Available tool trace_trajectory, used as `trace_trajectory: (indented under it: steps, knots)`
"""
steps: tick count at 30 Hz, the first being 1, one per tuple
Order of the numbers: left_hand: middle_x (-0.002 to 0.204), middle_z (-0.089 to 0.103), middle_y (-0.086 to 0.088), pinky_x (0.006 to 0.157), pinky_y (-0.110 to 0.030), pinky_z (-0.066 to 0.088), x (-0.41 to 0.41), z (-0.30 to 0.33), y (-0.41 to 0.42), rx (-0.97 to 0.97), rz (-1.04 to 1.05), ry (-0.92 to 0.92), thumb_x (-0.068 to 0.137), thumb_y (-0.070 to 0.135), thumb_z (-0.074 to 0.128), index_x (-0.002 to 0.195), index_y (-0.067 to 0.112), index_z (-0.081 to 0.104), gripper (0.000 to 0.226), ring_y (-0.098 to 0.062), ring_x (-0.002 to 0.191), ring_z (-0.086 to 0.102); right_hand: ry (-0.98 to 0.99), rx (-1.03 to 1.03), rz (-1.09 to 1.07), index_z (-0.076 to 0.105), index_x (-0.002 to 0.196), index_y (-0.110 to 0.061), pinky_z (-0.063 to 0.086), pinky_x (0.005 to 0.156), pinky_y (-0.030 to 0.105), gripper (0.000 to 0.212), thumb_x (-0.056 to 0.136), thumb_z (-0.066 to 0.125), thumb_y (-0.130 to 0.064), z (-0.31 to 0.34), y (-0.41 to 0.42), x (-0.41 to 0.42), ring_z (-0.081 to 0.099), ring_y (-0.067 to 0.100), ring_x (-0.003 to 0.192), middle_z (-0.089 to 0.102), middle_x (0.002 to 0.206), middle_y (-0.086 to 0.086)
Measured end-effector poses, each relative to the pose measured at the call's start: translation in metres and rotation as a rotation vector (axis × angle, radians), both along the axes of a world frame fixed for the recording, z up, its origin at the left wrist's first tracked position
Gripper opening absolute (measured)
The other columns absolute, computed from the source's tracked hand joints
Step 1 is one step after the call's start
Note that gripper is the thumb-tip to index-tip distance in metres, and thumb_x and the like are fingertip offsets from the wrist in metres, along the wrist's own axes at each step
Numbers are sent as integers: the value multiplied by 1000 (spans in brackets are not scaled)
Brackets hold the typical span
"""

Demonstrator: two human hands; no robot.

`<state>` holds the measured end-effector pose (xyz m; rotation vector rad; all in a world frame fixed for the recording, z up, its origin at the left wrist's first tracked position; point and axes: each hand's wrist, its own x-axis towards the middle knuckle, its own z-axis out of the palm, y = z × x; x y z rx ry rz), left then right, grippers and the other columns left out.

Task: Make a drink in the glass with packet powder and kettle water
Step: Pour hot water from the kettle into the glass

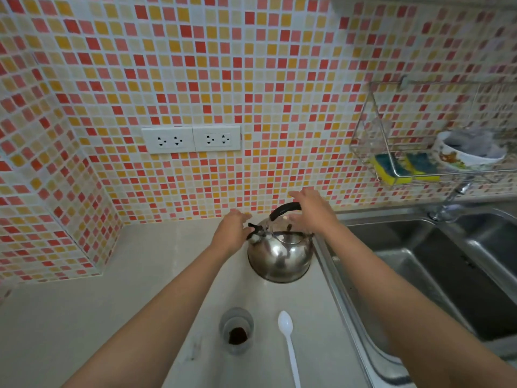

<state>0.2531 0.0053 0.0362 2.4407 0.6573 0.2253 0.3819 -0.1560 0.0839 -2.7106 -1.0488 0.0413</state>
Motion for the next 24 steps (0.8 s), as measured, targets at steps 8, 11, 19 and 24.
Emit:
trace_trajectory:
  steps: [8, 11, 19, 24]
  knots:
    - [92, 63, -15, 69, -25, 40, 31, -22, 3, 15, 12, 112, 90, 17, 64, 99, 2, 72, 19, -26, 79, 59, 355, 168, 63, 63, 124, -20, 44, 101, 33, 45, 81, 70, -8, -26, 15, 40, 59, 25, 114, 65, 124, 7]
    - [79, 57, -5, 66, -25, 41, 33, -24, 3, 51, 7, 109, 90, 18, 63, 94, 6, 75, 18, -20, 71, 56, 437, 264, 96, 68, 117, -15, 42, 98, 26, 43, 77, 73, 0, -27, 15, 46, 60, 23, 113, 67, 122, 8]
    - [82, 48, -7, 66, -27, 34, 21, -2, 3, 118, -74, 106, 93, 21, 60, 88, 4, 72, 22, -23, 76, 52, 468, 360, 146, 73, 109, -21, 49, 101, 37, 38, 74, 77, -5, -16, 9, 41, 65, 15, 104, 72, 112, 0]
    - [89, 54, -10, 73, -32, 42, 5, 36, -2, 142, -125, 56, 88, 23, 66, 105, 5, 74, 25, -28, 88, 56, 414, 358, 200, 72, 111, -21, 47, 101, 32, 39, 74, 78, -11, 30, -2, 24, 63, 13, 106, 71, 115, -1]
